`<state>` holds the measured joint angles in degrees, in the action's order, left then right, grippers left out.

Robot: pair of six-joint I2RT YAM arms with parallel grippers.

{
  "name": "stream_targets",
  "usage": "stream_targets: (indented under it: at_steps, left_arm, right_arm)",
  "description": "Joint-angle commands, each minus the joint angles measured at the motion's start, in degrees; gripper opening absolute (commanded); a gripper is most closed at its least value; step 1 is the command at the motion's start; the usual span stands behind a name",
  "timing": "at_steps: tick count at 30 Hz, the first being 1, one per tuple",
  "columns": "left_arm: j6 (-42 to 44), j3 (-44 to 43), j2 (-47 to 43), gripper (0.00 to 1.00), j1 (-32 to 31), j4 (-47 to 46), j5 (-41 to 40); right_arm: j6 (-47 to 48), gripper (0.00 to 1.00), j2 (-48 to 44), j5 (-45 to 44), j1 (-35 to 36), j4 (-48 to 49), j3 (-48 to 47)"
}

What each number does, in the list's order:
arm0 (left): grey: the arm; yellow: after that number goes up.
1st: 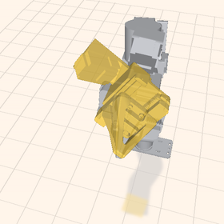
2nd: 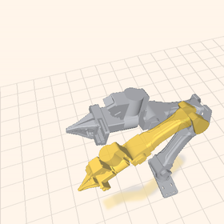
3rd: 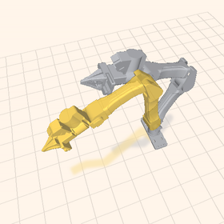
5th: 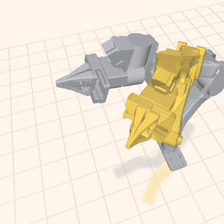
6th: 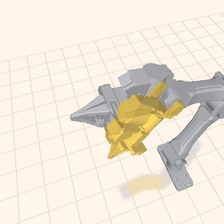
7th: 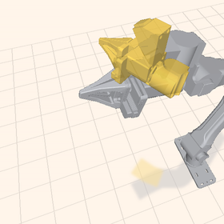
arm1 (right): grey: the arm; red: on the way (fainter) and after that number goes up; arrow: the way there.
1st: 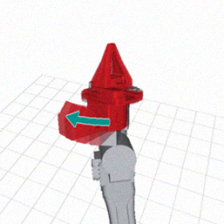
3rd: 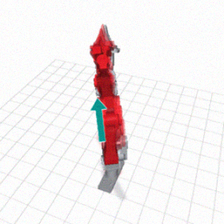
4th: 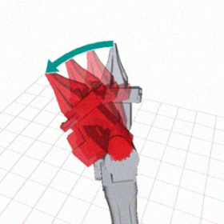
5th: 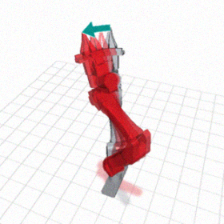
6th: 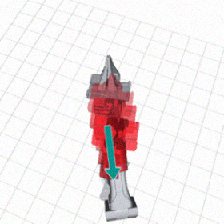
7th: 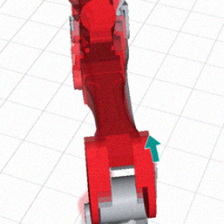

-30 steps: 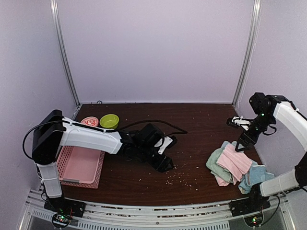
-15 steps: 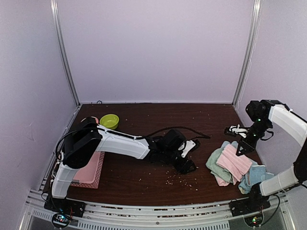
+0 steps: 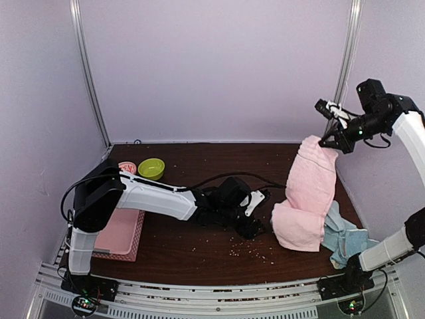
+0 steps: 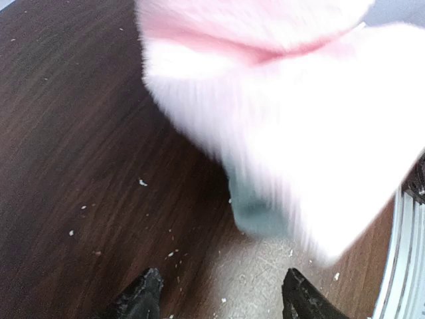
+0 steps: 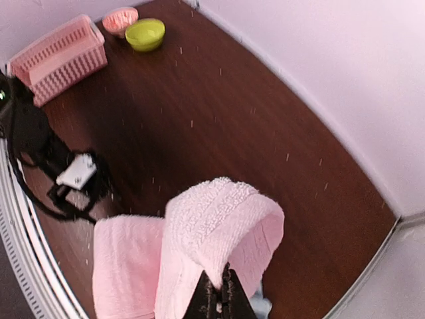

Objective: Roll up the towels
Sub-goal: Pick up the towel from the towel pile, then place the towel at the center of the board.

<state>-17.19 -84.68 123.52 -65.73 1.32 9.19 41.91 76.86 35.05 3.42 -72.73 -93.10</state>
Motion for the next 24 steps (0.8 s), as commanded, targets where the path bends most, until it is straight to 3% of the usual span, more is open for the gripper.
stream_targets:
  at_steps: [1, 7, 11, 16, 21, 23, 24]
  left_arm:
    - [-1.05, 3.81, -7.64, 0.64, 0.53, -2.04, -5.19]
    - [-1.88, 11.94, -16.41, 0.66, 1.22, -2.72, -10.27]
    - [-7.22, 16.06, -16.91, 0.65, 2.88, -3.11, -12.64]
    - [-9.68, 18.68, -14.67, 0.64, 3.24, -7.03, -10.46]
    - [-9.0, 21.69, -19.08, 0.66, 3.24, -12.87, -9.47]
    - [-8.84, 23.61, -22.32, 0.69, 3.29, -13.57, -11.71]
    - [-8.72, 24.97, -24.1, 0.7, 3.39, -14.21, -12.54]
  right_arm:
    - [-13.21, 0.0, 2.79, 9.91, 5.48, 13.96, -12.7]
    - [-23.3, 0.0, 12.34, 24.34, 9.06, 21.58, -32.06]
    - [-25.56, 0.0, 15.28, 25.38, 9.06, 23.9, -35.94]
    - [-33.09, 0.0, 12.27, 24.23, 9.06, 36.28, -37.26]
    - [-55.08, 0.0, 13.5, 31.24, 9.5, 58.95, -29.53]
    - [-70.22, 0.0, 14.96, 34.97, 9.92, 74.62, -30.27]
    - [-81.09, 0.0, 16.16, 37.24, 9.89, 88.75, -30.56]
